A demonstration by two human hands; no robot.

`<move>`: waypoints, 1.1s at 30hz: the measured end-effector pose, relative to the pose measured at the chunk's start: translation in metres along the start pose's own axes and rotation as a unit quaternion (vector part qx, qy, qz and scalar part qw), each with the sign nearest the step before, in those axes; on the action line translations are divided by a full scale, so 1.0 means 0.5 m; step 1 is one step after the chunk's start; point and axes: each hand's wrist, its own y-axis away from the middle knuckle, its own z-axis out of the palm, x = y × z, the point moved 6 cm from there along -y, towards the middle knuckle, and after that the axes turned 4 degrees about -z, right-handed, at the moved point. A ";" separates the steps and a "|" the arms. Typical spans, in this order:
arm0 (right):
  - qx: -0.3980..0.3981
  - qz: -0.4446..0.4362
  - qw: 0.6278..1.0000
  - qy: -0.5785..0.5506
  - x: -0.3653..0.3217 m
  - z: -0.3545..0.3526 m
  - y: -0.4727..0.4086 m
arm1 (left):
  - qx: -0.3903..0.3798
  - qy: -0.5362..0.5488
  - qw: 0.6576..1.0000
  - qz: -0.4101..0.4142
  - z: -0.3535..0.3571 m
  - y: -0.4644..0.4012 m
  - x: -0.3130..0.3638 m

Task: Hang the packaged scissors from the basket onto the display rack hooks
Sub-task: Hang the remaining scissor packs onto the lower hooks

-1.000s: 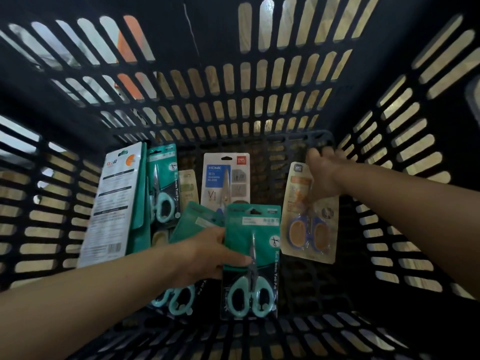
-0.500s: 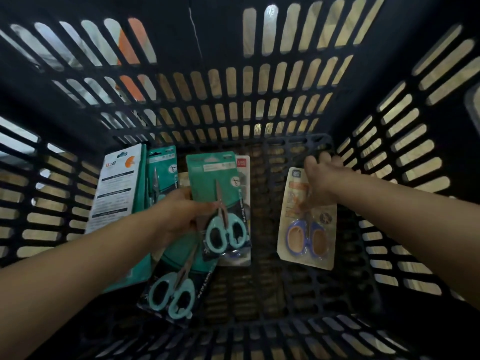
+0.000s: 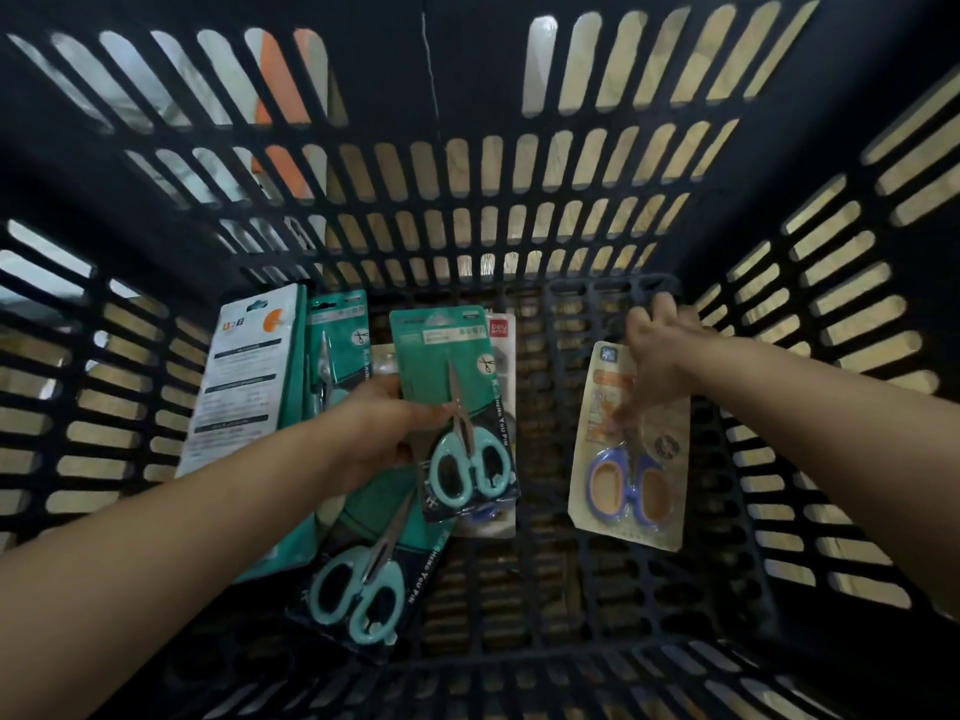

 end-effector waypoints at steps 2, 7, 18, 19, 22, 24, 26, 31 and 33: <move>-0.001 0.000 1.000 -0.017 0.005 0.001 -0.004 | -0.003 0.004 1.000 -0.002 0.000 -0.001 0.001; -0.003 -0.013 1.000 -0.016 0.004 0.003 -0.017 | -0.005 0.006 1.000 -0.003 -0.001 -0.004 0.000; -0.023 -0.055 0.991 -0.119 -0.022 -0.022 -0.019 | -0.011 0.005 1.000 -0.004 0.001 -0.002 0.000; -0.023 -0.067 0.988 -0.139 -0.029 -0.027 -0.017 | -0.012 0.004 1.000 -0.004 0.001 -0.002 0.002; 0.007 -0.116 0.977 -0.177 -0.059 -0.047 -0.018 | -0.009 0.001 1.000 -0.002 -0.002 -0.001 0.007; 0.029 -0.145 0.966 -0.211 -0.084 -0.058 -0.020 | -0.001 0.004 1.000 -0.001 -0.009 0.000 0.011; 0.047 -0.166 0.960 -0.220 -0.109 -0.060 -0.021 | 0.006 0.013 1.000 -0.001 -0.016 -0.001 0.012; 0.096 -0.203 0.964 -0.142 -0.166 -0.046 -0.027 | 0.017 0.033 0.999 -0.005 -0.024 -0.003 0.015; 0.110 -0.209 0.965 -0.114 -0.177 -0.039 -0.026 | 0.017 0.042 0.999 -0.006 -0.023 -0.003 0.015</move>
